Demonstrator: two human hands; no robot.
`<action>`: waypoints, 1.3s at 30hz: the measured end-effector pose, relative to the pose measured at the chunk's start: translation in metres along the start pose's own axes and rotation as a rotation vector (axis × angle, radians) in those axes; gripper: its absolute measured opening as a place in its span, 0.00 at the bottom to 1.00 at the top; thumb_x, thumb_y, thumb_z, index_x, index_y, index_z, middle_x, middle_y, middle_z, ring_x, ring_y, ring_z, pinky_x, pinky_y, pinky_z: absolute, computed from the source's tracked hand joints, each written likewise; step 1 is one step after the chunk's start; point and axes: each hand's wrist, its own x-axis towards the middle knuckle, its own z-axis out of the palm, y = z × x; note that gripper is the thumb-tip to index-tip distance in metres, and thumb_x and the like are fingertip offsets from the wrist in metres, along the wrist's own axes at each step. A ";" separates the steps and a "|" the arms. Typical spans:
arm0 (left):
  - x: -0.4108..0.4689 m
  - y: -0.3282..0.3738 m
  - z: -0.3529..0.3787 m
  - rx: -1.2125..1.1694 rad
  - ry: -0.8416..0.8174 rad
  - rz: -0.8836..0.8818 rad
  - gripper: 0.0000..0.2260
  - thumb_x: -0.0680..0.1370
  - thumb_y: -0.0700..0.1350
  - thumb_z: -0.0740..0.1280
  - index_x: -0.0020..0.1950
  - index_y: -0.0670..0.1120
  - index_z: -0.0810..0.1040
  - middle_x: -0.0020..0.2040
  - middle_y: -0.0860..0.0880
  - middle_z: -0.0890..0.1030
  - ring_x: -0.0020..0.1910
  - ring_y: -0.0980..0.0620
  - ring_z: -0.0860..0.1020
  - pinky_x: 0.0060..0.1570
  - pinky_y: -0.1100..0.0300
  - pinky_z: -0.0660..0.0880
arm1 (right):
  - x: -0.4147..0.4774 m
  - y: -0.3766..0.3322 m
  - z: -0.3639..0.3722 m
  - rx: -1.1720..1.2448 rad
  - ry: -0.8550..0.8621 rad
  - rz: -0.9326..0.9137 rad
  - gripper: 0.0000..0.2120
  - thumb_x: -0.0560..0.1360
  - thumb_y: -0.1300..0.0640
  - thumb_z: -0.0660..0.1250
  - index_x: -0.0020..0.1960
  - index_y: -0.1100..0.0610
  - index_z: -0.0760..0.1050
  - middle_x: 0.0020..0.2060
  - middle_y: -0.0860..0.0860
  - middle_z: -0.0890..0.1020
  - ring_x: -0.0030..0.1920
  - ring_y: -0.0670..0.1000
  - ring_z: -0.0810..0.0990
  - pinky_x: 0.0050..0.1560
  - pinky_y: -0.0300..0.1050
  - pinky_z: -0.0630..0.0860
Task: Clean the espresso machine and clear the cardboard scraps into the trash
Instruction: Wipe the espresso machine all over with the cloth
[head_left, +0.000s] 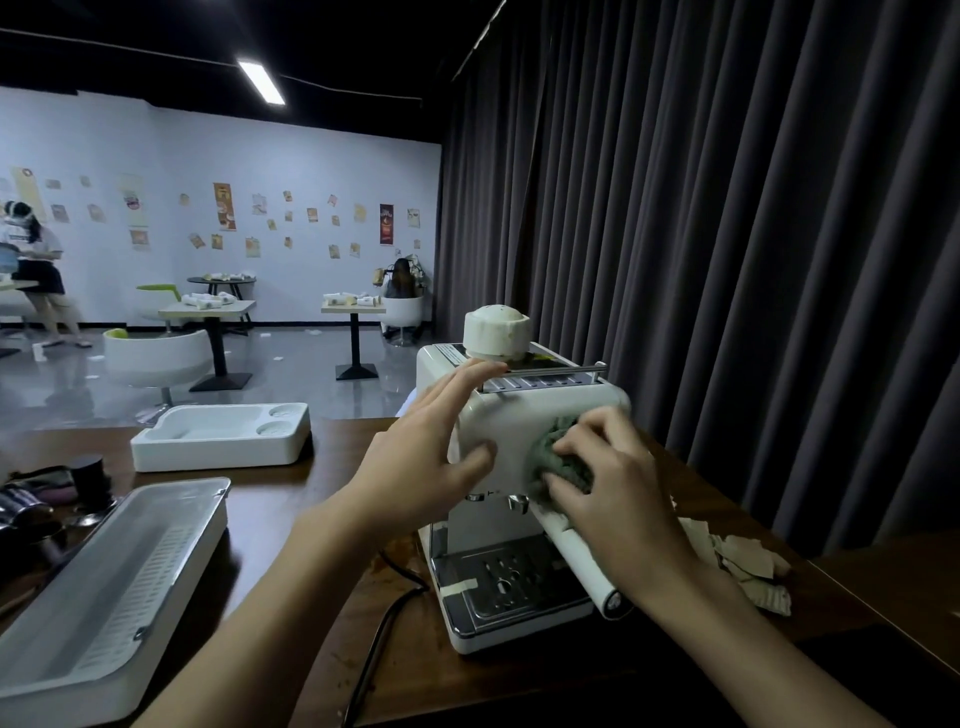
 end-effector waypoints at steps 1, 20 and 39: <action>-0.001 0.001 0.001 0.012 0.007 0.004 0.30 0.73 0.53 0.64 0.71 0.72 0.59 0.71 0.70 0.64 0.72 0.57 0.67 0.63 0.38 0.73 | 0.001 0.000 0.000 -0.009 -0.062 -0.060 0.09 0.68 0.64 0.75 0.43 0.58 0.76 0.46 0.46 0.68 0.43 0.46 0.71 0.46 0.34 0.70; 0.007 0.025 0.030 0.190 0.255 -0.076 0.28 0.72 0.55 0.73 0.65 0.60 0.59 0.63 0.51 0.69 0.54 0.48 0.75 0.47 0.48 0.78 | -0.010 0.047 -0.004 0.111 0.274 0.279 0.13 0.72 0.66 0.72 0.56 0.60 0.79 0.57 0.53 0.77 0.57 0.50 0.75 0.58 0.42 0.71; 0.037 0.092 0.051 0.547 0.007 -0.419 0.30 0.78 0.53 0.64 0.77 0.61 0.54 0.78 0.42 0.50 0.77 0.31 0.47 0.66 0.25 0.60 | -0.003 0.051 -0.025 0.388 0.020 0.189 0.15 0.71 0.64 0.72 0.54 0.49 0.76 0.49 0.42 0.78 0.52 0.39 0.77 0.53 0.34 0.75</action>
